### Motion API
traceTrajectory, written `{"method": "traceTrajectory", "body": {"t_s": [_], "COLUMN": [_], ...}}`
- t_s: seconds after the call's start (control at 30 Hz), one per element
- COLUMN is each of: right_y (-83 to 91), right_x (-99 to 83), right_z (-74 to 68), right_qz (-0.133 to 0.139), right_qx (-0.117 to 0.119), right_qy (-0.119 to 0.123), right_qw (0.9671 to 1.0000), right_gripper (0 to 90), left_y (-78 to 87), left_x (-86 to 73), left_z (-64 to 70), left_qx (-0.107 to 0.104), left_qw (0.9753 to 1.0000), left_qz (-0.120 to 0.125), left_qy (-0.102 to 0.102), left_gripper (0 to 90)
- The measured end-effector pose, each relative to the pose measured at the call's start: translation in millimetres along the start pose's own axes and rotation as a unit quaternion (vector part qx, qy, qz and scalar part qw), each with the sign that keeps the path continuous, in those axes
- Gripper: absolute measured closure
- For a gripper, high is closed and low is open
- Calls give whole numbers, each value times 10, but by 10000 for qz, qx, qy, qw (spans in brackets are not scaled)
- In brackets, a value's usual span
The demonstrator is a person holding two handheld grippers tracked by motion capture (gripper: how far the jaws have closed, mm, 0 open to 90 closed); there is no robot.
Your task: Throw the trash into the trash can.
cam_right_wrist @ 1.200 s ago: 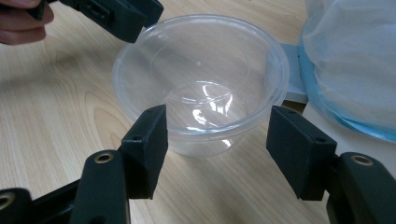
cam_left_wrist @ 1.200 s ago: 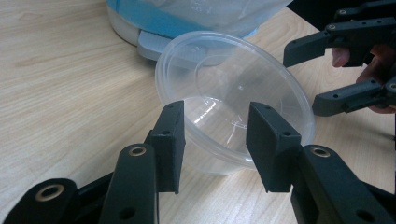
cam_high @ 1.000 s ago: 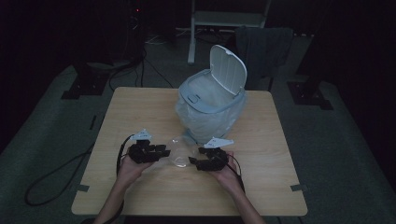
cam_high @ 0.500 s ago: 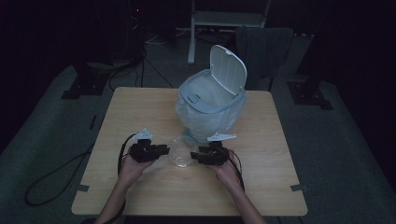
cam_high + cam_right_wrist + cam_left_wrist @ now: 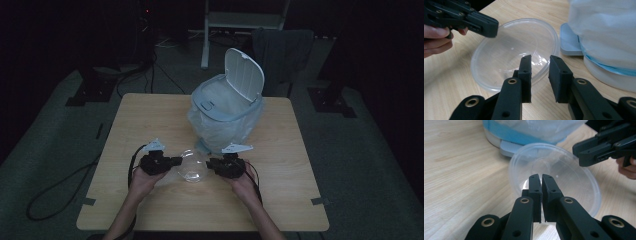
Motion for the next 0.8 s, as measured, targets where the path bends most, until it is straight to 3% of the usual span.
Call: {"method": "traceTrajectory", "body": {"t_s": [0.1, 0.27, 0.33, 0.43, 0.53, 0.6, 0.7, 0.8], "right_y": [-4, 2, -1, -9, -30, -41, -28, 14], "right_x": [-4, -23, -43, -54, -56, -59, -46, -21], "right_z": [-4, 34, 39, 29, 11, 0, 16, 31], "right_qz": [-5, -75, -143, -170, -193, -220, -186, -110], "right_qx": [-18, 10, 127, 226, 322, 371, 363, 263], "right_qy": [-2, -132, -314, -374, -442, -508, -578, -435], "right_qw": [10000, 9999, 9993, 9989, 9983, 9978, 9975, 9986], "right_gripper": [651, 530, 494, 485, 496, 496, 601, 684], "left_y": [39, 170, 230, 226, 178, 170, 160, 151], "left_x": [8, 19, -33, -129, -200, -203, -193, -186], "left_z": [-9, -55, -112, -162, -168, -172, -155, -135], "left_qx": [53, 210, 287, 253, 164, 122, 72, 84], "left_qw": [10000, 9997, 9993, 9988, 9984, 9983, 9986, 9989], "left_qz": [54, 95, 23, -142, -266, -235, -221, -212], "left_qy": [33, 77, 223, 404, 466, 517, 485, 414], "left_gripper": [836, 687, 643, 614, 623, 674, 789, 862]}}
Point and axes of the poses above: each handheld gripper's, and its own axes: y roughly backward along the jaws, x roughly out of its top, z roughly to its right, the point moved 9 cm from there along -y, roughly forward along the jaws, and after that the axes turned 2 degrees about -x, right-handed, at the moved point
